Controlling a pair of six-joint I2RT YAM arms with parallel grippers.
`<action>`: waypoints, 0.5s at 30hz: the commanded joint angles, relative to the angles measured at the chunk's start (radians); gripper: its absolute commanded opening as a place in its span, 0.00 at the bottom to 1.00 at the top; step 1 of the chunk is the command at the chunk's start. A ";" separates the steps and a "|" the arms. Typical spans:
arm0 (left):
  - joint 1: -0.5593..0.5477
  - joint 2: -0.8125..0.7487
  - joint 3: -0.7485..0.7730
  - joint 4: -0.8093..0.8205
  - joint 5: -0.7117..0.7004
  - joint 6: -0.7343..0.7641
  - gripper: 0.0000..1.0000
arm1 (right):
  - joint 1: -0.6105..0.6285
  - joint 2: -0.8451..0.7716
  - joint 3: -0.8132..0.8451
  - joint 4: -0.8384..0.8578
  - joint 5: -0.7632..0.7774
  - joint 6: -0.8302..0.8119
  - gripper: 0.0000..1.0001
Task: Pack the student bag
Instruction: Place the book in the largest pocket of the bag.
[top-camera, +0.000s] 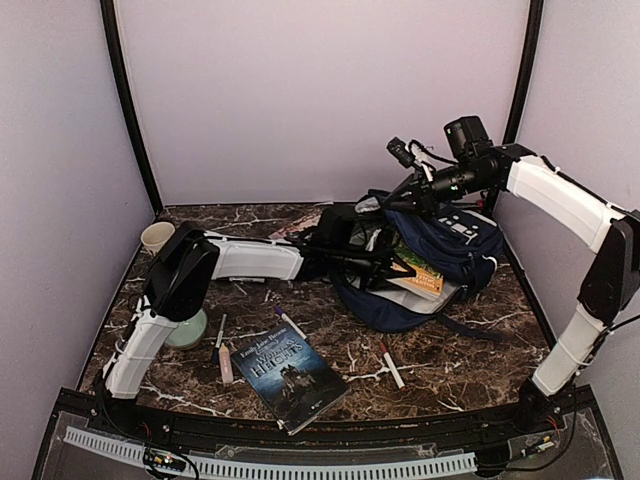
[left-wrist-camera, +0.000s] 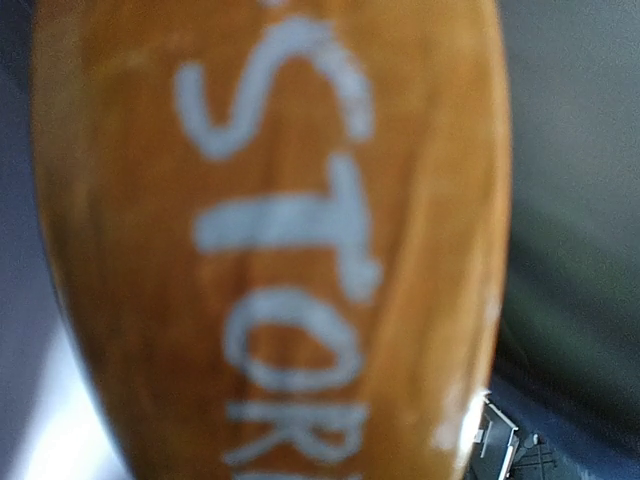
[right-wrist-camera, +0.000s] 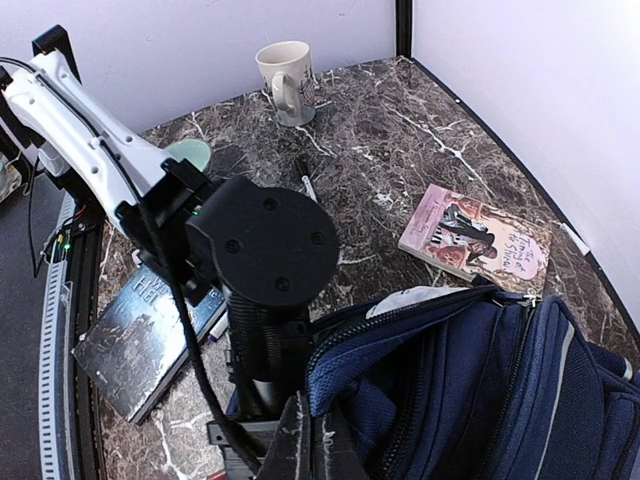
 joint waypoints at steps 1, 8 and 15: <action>0.017 0.081 0.134 0.107 0.044 -0.005 0.00 | 0.017 -0.013 0.048 0.040 -0.099 -0.039 0.00; 0.052 0.158 0.151 0.031 0.009 0.063 0.00 | 0.017 -0.004 0.046 -0.042 -0.082 -0.100 0.00; 0.053 0.136 0.161 -0.101 -0.098 0.152 0.24 | -0.011 -0.080 -0.058 -0.086 -0.021 -0.125 0.07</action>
